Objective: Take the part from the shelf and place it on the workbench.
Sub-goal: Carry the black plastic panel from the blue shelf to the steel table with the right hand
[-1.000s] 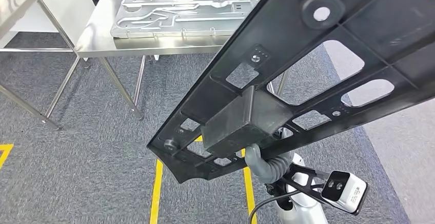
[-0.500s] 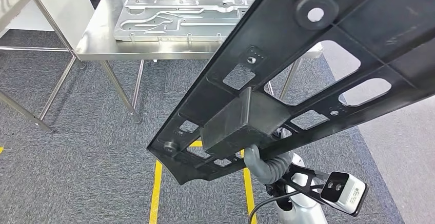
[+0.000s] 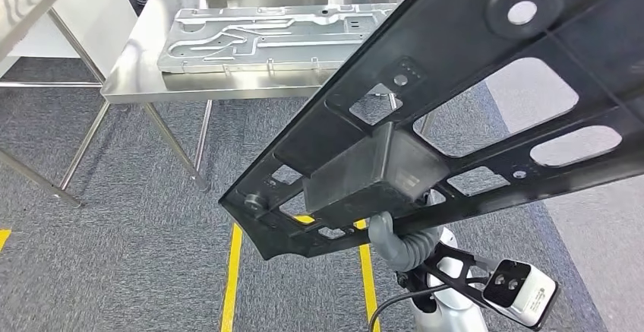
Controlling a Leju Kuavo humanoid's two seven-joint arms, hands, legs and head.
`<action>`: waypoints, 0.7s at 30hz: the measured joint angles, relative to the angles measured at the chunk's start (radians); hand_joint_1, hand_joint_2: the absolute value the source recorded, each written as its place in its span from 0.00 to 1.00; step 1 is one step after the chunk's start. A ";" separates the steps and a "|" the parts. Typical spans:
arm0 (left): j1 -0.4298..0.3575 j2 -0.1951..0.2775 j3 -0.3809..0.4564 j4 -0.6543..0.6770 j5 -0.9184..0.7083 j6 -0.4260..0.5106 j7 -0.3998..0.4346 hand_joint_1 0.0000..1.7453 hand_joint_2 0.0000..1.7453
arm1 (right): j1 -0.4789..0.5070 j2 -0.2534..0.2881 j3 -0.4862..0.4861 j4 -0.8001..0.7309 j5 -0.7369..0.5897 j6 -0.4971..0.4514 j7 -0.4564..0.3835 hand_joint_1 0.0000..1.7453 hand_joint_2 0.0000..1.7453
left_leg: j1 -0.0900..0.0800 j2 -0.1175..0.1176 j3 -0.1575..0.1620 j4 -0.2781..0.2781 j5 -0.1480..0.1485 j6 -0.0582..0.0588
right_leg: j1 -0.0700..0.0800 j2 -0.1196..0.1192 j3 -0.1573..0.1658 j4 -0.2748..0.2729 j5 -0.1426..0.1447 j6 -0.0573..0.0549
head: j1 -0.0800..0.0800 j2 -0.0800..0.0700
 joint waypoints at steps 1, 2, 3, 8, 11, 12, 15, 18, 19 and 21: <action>0.002 0.000 0.000 0.000 0.000 -0.001 0.000 0.00 1.00 | 0.003 0.000 0.000 0.000 0.000 0.000 0.000 0.98 1.00 | 0.000 0.000 -0.031 0.036 0.003 -0.001 | 0.001 0.001 0.006 0.000 -0.006 0.000 | 0.000 0.000; 0.004 0.000 0.000 0.000 0.000 -0.001 0.000 0.00 1.00 | 0.006 0.000 0.000 0.000 0.001 -0.001 0.000 0.98 1.00 | 0.000 0.000 -0.045 0.037 0.025 -0.001 | 0.001 0.003 0.013 0.000 -0.012 0.000 | 0.000 0.000; 0.005 0.000 0.000 0.000 0.000 -0.002 0.000 0.00 1.00 | 0.008 0.000 0.000 -0.001 0.000 0.000 0.000 0.98 1.00 | 0.000 0.000 -0.036 -0.008 0.069 0.000 | 0.001 0.004 0.024 0.000 -0.020 0.002 | 0.000 0.000; 0.004 0.001 0.000 0.000 0.000 -0.001 0.001 0.00 1.00 | 0.011 0.000 0.000 -0.009 -0.005 0.007 0.000 0.98 1.00 | -0.008 -0.001 0.057 -0.244 0.173 0.029 | 0.007 0.008 0.057 0.000 -0.052 0.025 | 0.000 0.000; 0.006 0.000 0.000 0.000 -0.002 -0.001 -0.002 0.00 1.00 | 0.013 0.000 -0.001 -0.017 -0.004 0.015 0.000 0.98 1.00 | -0.005 -0.003 0.070 -0.256 0.164 0.048 | 0.005 0.007 0.057 0.018 -0.057 0.041 | 0.000 0.000; 0.006 0.000 0.000 0.000 -0.004 -0.002 -0.004 0.00 1.00 | 0.014 0.000 -0.001 -0.021 -0.004 0.018 0.000 0.98 1.00 | -0.004 -0.003 0.077 -0.258 0.160 0.054 | 0.004 0.006 0.043 0.049 -0.071 0.046 | 0.000 0.000; 0.006 0.000 0.000 0.000 -0.008 -0.004 -0.006 0.00 1.00 | 0.019 0.000 -0.003 -0.029 -0.005 0.021 0.000 0.98 1.00 | -0.003 -0.003 0.094 -0.260 0.147 0.064 | -0.001 0.004 -0.072 0.239 -0.145 0.057 | 0.000 0.000; 0.008 0.000 0.000 0.000 -0.009 -0.005 -0.006 0.00 1.00 | 0.027 0.000 -0.006 -0.029 -0.006 0.021 0.000 0.98 1.00 | -0.004 -0.004 0.116 -0.260 0.129 0.062 | -0.002 0.003 -0.142 0.287 -0.118 0.058 | 0.000 0.000; 0.008 0.000 0.000 0.000 -0.010 -0.004 -0.006 0.00 1.00 | 0.028 0.000 -0.007 -0.030 -0.007 0.022 0.000 0.98 1.00 | -0.004 -0.004 0.127 -0.260 0.121 0.061 | -0.001 0.003 -0.128 0.229 -0.069 0.054 | 0.000 0.000; 0.008 -0.002 -0.001 0.000 -0.010 -0.003 -0.005 0.00 1.00 | 0.028 0.000 -0.009 -0.032 -0.007 0.026 0.000 0.98 1.00 | -0.004 -0.004 0.146 -0.261 0.105 0.054 | 0.004 0.000 -0.086 0.090 0.011 0.043 | 0.000 0.000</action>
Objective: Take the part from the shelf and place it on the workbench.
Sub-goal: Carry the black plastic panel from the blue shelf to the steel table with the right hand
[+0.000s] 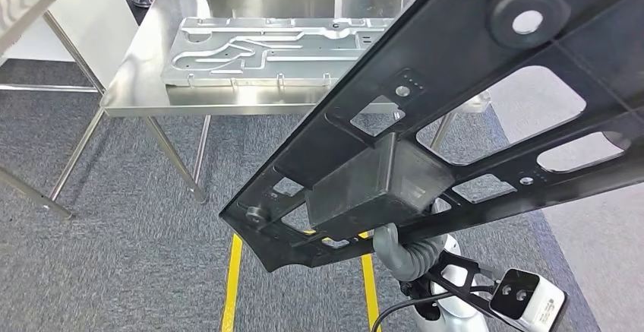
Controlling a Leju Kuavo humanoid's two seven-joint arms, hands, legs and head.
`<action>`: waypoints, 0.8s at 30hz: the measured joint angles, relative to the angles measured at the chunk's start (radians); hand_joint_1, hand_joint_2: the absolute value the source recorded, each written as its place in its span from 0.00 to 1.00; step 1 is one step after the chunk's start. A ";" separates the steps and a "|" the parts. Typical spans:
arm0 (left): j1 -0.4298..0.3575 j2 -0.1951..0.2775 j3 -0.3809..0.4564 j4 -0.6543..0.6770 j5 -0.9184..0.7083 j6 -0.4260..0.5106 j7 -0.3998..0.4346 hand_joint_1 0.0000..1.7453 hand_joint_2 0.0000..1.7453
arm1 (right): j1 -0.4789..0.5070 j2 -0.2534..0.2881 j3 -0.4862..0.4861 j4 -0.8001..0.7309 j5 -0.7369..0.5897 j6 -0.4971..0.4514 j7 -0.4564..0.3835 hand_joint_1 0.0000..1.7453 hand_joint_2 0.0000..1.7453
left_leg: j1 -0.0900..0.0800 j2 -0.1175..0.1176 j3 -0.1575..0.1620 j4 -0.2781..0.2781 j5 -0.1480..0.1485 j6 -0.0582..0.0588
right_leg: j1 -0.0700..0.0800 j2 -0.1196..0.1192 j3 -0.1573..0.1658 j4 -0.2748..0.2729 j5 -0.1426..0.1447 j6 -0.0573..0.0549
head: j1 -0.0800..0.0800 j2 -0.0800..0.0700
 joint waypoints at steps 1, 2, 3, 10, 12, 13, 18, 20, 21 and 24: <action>-0.001 -0.001 0.000 0.000 0.000 0.001 0.001 0.00 1.00 | 0.000 0.000 -0.001 -0.001 0.000 0.002 0.000 0.98 1.00 | 0.000 0.000 0.004 -0.001 -0.006 -0.005 | 0.004 -0.001 0.013 -0.043 0.015 -0.006 | 0.000 0.000; -0.001 -0.002 0.000 0.000 0.000 0.003 0.003 0.00 1.00 | -0.001 0.000 -0.003 -0.002 0.000 0.003 0.000 0.98 1.00 | 0.000 0.001 0.007 -0.001 -0.010 -0.011 | 0.007 -0.003 0.017 -0.063 0.018 -0.012 | 0.000 0.000; -0.002 -0.002 0.000 0.000 -0.001 0.004 0.004 0.00 1.00 | -0.001 0.001 -0.005 -0.002 -0.001 0.005 0.000 0.98 1.00 | -0.001 0.002 0.011 0.002 -0.010 -0.019 | 0.009 -0.003 0.017 -0.067 0.011 -0.018 | 0.001 0.000; -0.007 -0.002 -0.001 0.000 -0.003 0.007 0.009 0.00 1.00 | 0.000 0.014 -0.014 -0.006 -0.010 0.016 0.000 0.98 1.00 | 0.003 0.004 -0.119 0.254 -0.108 -0.050 | -0.001 -0.002 0.074 -0.084 -0.006 -0.046 | 0.000 0.000; -0.004 -0.001 0.000 0.000 -0.002 0.007 0.011 0.00 1.00 | 0.005 0.014 -0.018 -0.006 -0.011 0.020 0.000 0.98 1.00 | 0.003 0.004 -0.157 0.268 -0.094 -0.054 | 0.000 0.001 0.090 -0.084 -0.020 -0.045 | 0.000 0.000; -0.003 -0.001 0.000 0.000 -0.002 0.006 0.011 0.00 1.00 | 0.007 0.014 -0.021 -0.006 -0.011 0.023 0.001 0.98 1.00 | 0.003 0.004 -0.150 0.222 -0.056 -0.051 | 0.000 0.003 0.101 -0.084 -0.028 -0.043 | 0.000 0.000; 0.001 0.000 -0.001 0.000 -0.001 0.006 0.009 0.00 1.00 | 0.012 0.019 -0.030 -0.006 -0.009 0.033 0.001 0.98 1.00 | -0.007 0.006 -0.090 0.023 0.054 -0.024 | 0.003 0.004 0.139 -0.081 -0.062 -0.019 | 0.000 0.000; 0.003 0.000 -0.001 0.000 -0.001 0.006 0.008 0.00 1.00 | 0.015 0.019 -0.034 -0.008 -0.008 0.033 0.001 0.98 1.00 | -0.004 0.004 -0.078 0.016 0.060 -0.012 | 0.003 0.004 0.143 -0.070 -0.066 -0.007 | 0.000 0.000; 0.002 -0.001 -0.001 0.000 -0.001 0.006 0.008 0.00 1.00 | 0.015 0.019 -0.036 -0.009 -0.008 0.033 0.001 0.98 1.00 | -0.002 0.003 -0.069 0.011 0.057 -0.006 | 0.003 0.003 0.135 -0.046 -0.072 -0.002 | 0.000 0.000; 0.001 -0.001 -0.001 0.000 -0.001 0.006 0.008 0.00 1.00 | 0.017 0.019 -0.041 -0.012 -0.008 0.034 0.000 0.98 1.00 | 0.000 0.003 -0.049 0.004 0.046 0.006 | -0.003 0.002 0.037 0.118 -0.134 0.012 | 0.000 0.000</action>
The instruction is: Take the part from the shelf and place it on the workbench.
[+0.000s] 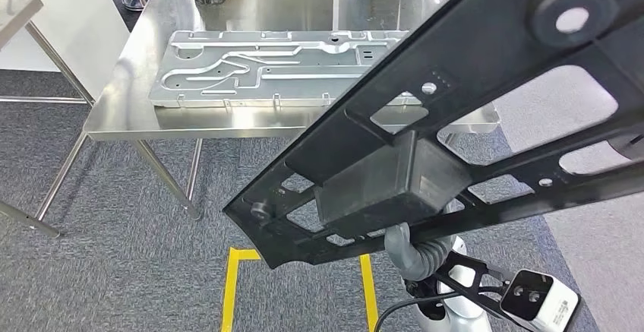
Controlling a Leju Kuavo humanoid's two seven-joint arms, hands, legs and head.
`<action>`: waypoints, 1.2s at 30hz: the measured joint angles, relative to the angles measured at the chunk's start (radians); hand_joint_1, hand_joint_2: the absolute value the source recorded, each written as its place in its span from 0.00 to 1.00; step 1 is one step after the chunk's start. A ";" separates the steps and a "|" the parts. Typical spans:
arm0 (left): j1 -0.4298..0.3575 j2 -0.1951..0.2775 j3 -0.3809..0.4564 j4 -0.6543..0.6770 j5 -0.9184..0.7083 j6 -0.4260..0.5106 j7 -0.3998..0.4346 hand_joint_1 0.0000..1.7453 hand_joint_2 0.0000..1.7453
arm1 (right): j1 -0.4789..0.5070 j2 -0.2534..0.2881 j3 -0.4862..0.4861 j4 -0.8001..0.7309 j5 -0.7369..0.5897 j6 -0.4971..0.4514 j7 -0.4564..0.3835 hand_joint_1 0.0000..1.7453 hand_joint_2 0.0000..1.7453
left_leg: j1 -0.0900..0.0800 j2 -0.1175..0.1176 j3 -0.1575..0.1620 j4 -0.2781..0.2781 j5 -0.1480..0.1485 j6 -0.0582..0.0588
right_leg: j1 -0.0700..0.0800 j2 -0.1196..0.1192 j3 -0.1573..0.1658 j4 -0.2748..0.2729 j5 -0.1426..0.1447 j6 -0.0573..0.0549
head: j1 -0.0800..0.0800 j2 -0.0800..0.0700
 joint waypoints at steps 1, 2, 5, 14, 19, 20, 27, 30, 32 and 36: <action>0.000 0.000 0.000 0.000 0.000 0.000 0.000 0.00 1.00 | 0.003 0.000 -0.001 0.000 0.000 0.000 0.000 0.98 1.00 | 0.000 0.000 0.004 0.000 -0.005 0.001 | -0.002 0.000 -0.043 0.058 -0.021 0.003 | 0.000 0.000; 0.001 0.000 0.000 0.000 0.001 -0.001 0.000 0.00 1.00 | 0.006 0.000 -0.003 0.000 0.000 0.001 0.000 0.98 1.00 | -0.001 -0.001 0.010 0.000 -0.012 0.001 | -0.002 0.000 -0.076 0.090 -0.027 0.005 | 0.000 0.000; 0.002 -0.001 0.000 0.000 0.003 -0.002 0.000 0.00 1.00 | 0.011 0.000 -0.005 0.000 0.000 0.008 0.000 0.98 1.00 | -0.001 -0.003 0.040 0.000 -0.035 -0.003 | -0.001 0.000 -0.071 -0.019 0.082 -0.001 | 0.000 0.000; -0.007 -0.007 0.000 0.001 0.005 0.001 0.006 0.00 1.00 | 0.000 0.006 -0.010 0.001 -0.002 0.020 0.001 0.98 1.00 | 0.000 -0.001 0.024 0.108 -0.092 -0.043 | 0.003 -0.004 0.021 -0.210 0.153 -0.055 | 0.001 0.000; -0.003 -0.007 0.000 0.001 0.005 0.002 0.007 0.00 1.00 | -0.003 0.008 -0.010 0.006 -0.003 0.018 0.001 0.98 1.00 | 0.009 -0.001 -0.111 0.251 -0.107 -0.066 | 0.000 -0.001 0.055 -0.210 0.122 -0.054 | 0.000 0.000; -0.002 -0.006 0.000 0.001 0.005 0.002 0.008 0.00 1.00 | -0.003 0.008 -0.010 0.006 -0.004 0.018 0.001 0.98 1.00 | 0.012 0.000 -0.096 0.189 -0.056 -0.068 | -0.001 0.000 0.067 -0.210 0.113 -0.051 | 0.000 0.000; 0.000 -0.003 0.000 0.001 0.006 0.009 0.012 0.00 1.00 | -0.011 0.013 -0.017 0.001 -0.010 0.024 0.001 0.98 1.00 | 0.005 0.003 -0.042 0.014 0.026 -0.030 | -0.001 0.000 0.088 -0.197 0.068 -0.010 | 0.001 0.000; -0.004 -0.003 0.000 0.001 0.006 0.010 0.010 0.00 1.00 | -0.014 0.016 -0.028 -0.009 -0.022 0.028 0.000 0.98 1.00 | 0.007 0.002 -0.027 0.007 0.016 -0.013 | -0.004 -0.001 0.014 -0.057 0.009 0.004 | 0.001 0.000; -0.005 -0.002 0.000 0.001 0.006 0.010 0.009 0.00 1.00 | -0.014 0.016 -0.047 -0.010 -0.040 0.040 0.000 0.98 1.00 | 0.005 0.002 -0.018 0.007 0.006 -0.008 | -0.005 -0.001 -0.077 0.077 -0.022 0.008 | 0.000 0.000; -0.005 -0.001 0.001 0.001 0.011 0.011 0.007 0.00 1.00 | -0.021 0.018 -0.093 -0.008 -0.057 0.073 0.000 0.98 1.00 | -0.003 -0.003 0.022 0.006 -0.023 -0.008 | 0.000 -0.001 -0.077 -0.040 0.123 -0.011 | 0.001 0.000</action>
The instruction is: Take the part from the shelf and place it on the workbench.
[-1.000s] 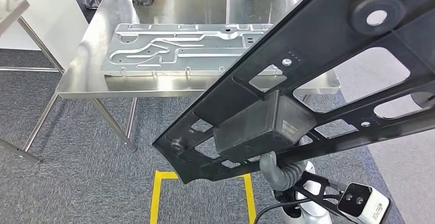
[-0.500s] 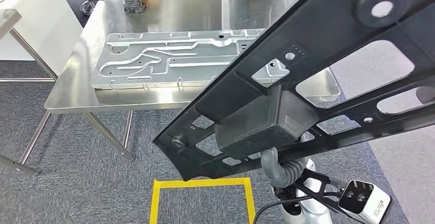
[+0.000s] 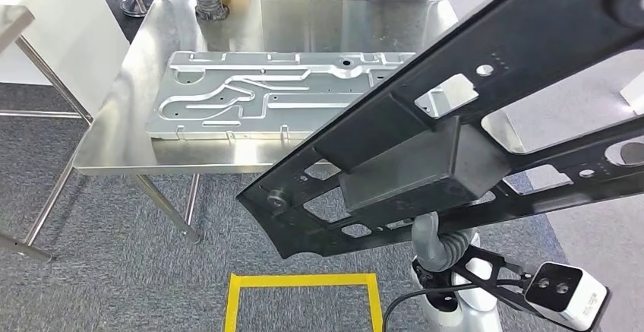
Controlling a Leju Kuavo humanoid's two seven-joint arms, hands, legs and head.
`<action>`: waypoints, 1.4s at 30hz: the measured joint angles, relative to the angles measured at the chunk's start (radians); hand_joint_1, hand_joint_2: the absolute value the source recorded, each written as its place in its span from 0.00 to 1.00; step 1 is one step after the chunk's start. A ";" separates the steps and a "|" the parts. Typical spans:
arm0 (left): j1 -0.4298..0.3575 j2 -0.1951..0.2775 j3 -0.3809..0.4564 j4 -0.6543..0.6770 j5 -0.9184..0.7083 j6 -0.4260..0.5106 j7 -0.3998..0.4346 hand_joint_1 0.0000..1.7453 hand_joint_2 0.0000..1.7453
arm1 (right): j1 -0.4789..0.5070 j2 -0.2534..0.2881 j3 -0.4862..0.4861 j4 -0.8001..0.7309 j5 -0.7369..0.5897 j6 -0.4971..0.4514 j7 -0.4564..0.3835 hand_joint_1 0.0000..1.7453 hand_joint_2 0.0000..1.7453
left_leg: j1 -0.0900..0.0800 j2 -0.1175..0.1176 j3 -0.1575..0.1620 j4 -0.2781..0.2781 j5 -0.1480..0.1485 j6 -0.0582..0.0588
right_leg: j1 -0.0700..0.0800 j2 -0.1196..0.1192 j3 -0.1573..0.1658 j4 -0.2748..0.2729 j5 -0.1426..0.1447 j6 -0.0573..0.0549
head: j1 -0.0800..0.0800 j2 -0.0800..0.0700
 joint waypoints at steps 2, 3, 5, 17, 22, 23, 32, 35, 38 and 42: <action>-0.001 -0.002 0.000 0.000 0.004 0.000 -0.003 0.00 1.00 | -0.009 0.006 -0.021 0.003 0.001 0.011 0.000 0.98 1.00 | -0.003 -0.001 0.012 0.000 -0.013 -0.006 | 0.010 -0.002 0.040 -0.109 0.052 -0.019 | 0.000 0.000; -0.001 -0.002 0.000 0.000 0.005 0.001 -0.004 0.00 1.00 | -0.013 0.012 -0.031 0.005 -0.001 0.016 0.001 0.98 1.00 | -0.002 0.000 0.013 -0.002 -0.017 -0.011 | 0.014 -0.002 0.048 -0.132 0.054 -0.025 | 0.000 0.000; -0.003 0.000 0.001 0.000 0.006 0.002 -0.006 0.00 1.00 | -0.017 0.025 -0.048 0.010 -0.010 0.029 0.001 0.98 1.00 | -0.002 0.005 0.019 -0.008 -0.022 -0.023 | 0.015 0.002 0.054 -0.146 0.046 -0.031 | 0.000 0.000; -0.001 0.013 0.001 -0.001 -0.002 0.000 -0.008 0.00 1.00 | -0.009 0.082 -0.065 0.017 0.015 0.027 0.000 0.98 1.00 | 0.017 0.004 -0.066 0.033 0.054 -0.060 | 0.000 0.045 0.150 -0.168 -0.016 -0.028 | -0.001 0.000; -0.002 0.015 0.001 -0.001 0.005 0.000 -0.007 0.00 1.00 | -0.009 0.091 -0.066 0.015 0.018 0.025 0.001 0.98 1.00 | 0.015 0.001 -0.045 -0.005 0.040 -0.026 | 0.000 0.037 0.145 -0.148 -0.042 -0.002 | -0.001 0.000; -0.002 0.015 0.001 -0.001 0.006 -0.001 -0.007 0.00 1.00 | -0.010 0.091 -0.066 0.014 0.018 0.023 0.000 0.98 1.00 | 0.016 0.003 -0.039 -0.008 0.038 -0.019 | -0.001 0.027 0.130 -0.114 -0.060 0.003 | -0.001 0.000; 0.000 0.015 0.004 -0.001 0.014 0.000 -0.007 0.00 1.00 | -0.007 0.092 -0.066 0.014 0.015 0.003 0.000 0.98 1.00 | 0.012 0.008 0.024 -0.010 -0.014 -0.022 | -0.001 -0.005 0.039 -0.088 0.038 -0.006 | -0.001 0.000; -0.001 0.014 0.006 -0.001 0.015 0.001 -0.004 0.00 1.00 | -0.009 0.092 -0.066 0.014 0.013 -0.005 0.001 0.98 1.00 | 0.009 0.012 0.031 -0.015 -0.026 -0.039 | 0.008 -0.005 0.058 -0.143 0.042 -0.020 | -0.001 0.000; -0.004 0.015 0.007 -0.001 0.016 0.000 -0.004 0.00 1.00 | -0.011 0.092 -0.065 0.014 0.012 -0.007 0.001 0.98 1.00 | 0.011 0.016 0.024 0.019 -0.051 -0.052 | 0.001 -0.002 0.075 -0.158 0.038 -0.036 | -0.001 0.000; -0.001 0.014 0.008 -0.001 0.018 -0.001 -0.008 0.00 1.00 | -0.013 0.092 -0.065 0.020 0.006 -0.014 0.001 0.98 1.00 | 0.012 0.015 -0.115 0.263 -0.135 -0.063 | 0.003 0.000 0.099 -0.163 0.021 -0.050 | -0.001 0.000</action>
